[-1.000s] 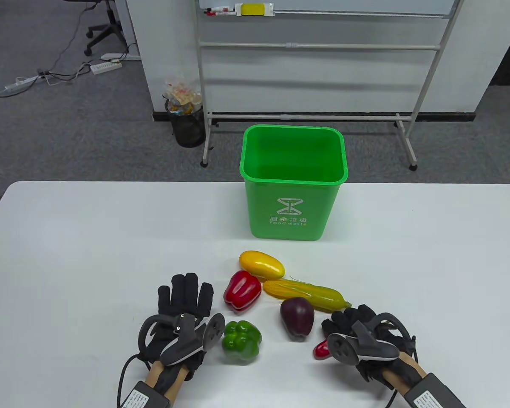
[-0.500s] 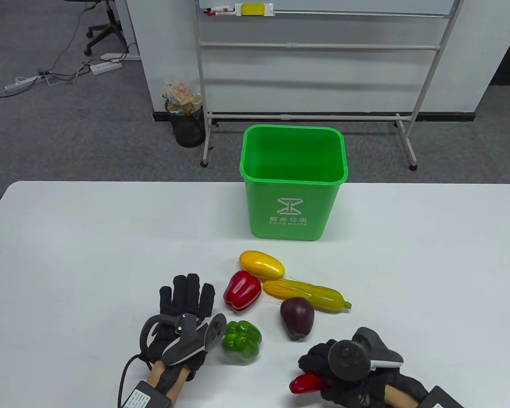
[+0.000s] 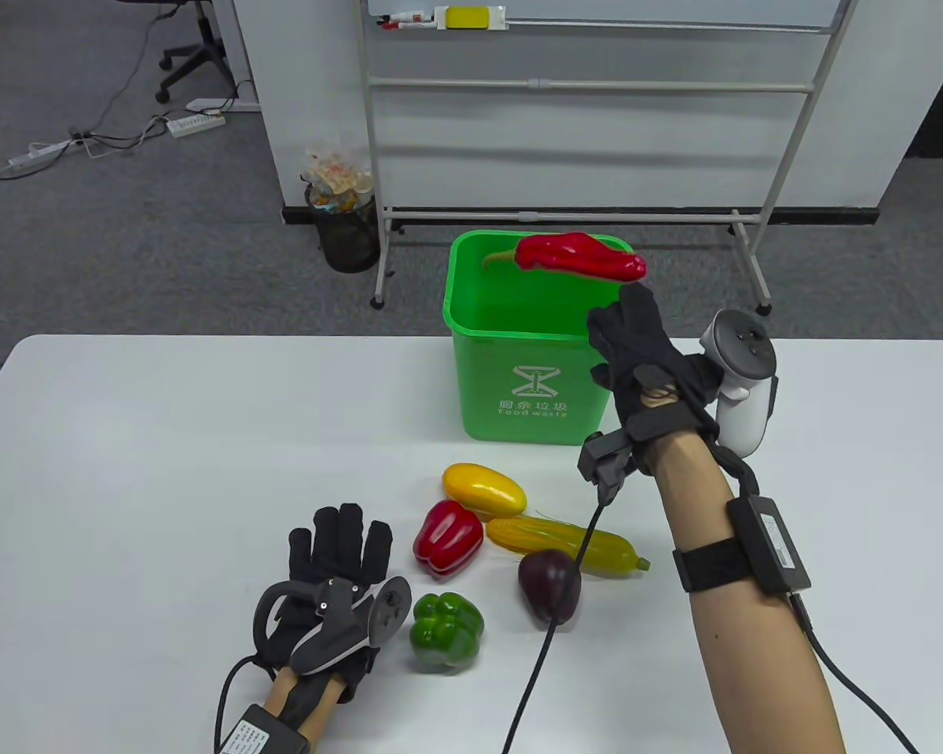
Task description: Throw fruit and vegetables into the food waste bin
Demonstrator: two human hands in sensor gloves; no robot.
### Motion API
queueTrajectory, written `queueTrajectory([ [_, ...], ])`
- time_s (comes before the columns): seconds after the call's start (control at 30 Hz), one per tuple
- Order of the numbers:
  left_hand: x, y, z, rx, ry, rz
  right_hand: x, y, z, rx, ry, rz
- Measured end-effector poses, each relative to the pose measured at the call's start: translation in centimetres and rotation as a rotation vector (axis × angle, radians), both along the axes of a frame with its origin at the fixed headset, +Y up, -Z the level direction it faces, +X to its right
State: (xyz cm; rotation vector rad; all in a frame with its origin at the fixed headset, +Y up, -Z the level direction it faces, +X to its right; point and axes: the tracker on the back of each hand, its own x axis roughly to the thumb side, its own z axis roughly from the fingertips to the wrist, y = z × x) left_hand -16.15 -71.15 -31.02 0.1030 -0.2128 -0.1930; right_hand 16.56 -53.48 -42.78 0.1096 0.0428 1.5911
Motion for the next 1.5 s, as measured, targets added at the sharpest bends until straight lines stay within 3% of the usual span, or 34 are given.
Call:
queueTrajectory([
  [0.17,-0.3,0.1,0.0,0.001,0.009,0.007,-0.3,-2.4,2.2,0.107,0.073,0.266],
  [0.43,0.0,0.0,0.0,0.004,0.005,0.002,-2.5,-4.8,6.6,0.394,0.140,0.739],
  [0.7,-0.2,0.1,-0.1,0.004,0.015,0.004,-5.6,-12.1,9.8,0.622,0.476,1.226],
  [0.87,-0.3,0.1,-0.1,0.006,0.019,0.004,-6.7,-18.1,9.8,0.534,0.658,1.561],
  [1.0,-0.4,0.0,-0.2,0.004,0.023,0.003,-6.8,-20.8,9.3,0.532,0.638,1.626],
  [1.17,-0.4,0.1,-0.2,0.001,0.025,-0.003,-6.8,-22.3,9.1,0.534,0.613,1.629],
  [1.27,-0.5,0.1,-0.2,-0.001,0.027,-0.003,-6.8,-22.6,9.2,0.599,0.534,1.571],
  [1.5,-0.5,0.1,-0.2,0.000,0.026,-0.006,-6.9,-21.5,10.4,0.669,0.522,1.448],
])
